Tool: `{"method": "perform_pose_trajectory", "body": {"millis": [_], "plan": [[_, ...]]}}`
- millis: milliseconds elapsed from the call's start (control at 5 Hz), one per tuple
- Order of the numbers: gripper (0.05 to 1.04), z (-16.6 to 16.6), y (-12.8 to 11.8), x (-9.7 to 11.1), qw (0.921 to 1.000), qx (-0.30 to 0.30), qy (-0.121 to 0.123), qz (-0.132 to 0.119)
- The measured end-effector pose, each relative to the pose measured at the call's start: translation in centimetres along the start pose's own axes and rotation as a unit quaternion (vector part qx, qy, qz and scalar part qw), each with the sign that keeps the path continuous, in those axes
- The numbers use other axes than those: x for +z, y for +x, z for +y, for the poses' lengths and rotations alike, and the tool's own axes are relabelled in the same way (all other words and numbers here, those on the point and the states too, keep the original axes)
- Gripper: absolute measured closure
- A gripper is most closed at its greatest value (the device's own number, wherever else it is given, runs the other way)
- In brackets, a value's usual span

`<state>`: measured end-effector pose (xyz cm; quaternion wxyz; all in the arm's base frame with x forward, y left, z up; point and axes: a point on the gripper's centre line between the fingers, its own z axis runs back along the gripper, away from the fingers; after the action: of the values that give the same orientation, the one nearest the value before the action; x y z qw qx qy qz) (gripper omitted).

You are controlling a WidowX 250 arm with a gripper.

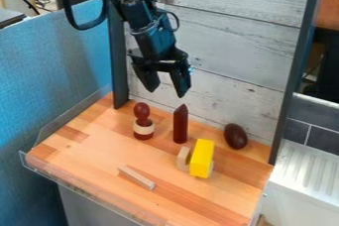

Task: Put the thin block on top of the yellow block

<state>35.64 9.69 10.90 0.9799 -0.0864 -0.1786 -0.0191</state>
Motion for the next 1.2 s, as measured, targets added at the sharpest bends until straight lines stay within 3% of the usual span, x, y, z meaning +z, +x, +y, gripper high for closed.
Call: {"method": "perform_pose_trajectory", "body": {"millis": [200, 400, 600, 800, 1200], "plan": [[0.083, 0.2, -0.6, -1.1, 0.9998, 0.012, -0.004, 0.014], [0.083, 0.8, -1.9, -2.2, 0.9956, 0.089, 0.019, 0.022], [0.083, 1.0, -2.6, -2.9, 0.9879, 0.152, 0.028, 0.017], [0.083, 1.7, -3.8, -3.7, 0.9748, 0.219, 0.039, 0.010], [0.083, 3.4, -6.7, -7.2, 0.9263, 0.368, 0.081, -0.011]]}}
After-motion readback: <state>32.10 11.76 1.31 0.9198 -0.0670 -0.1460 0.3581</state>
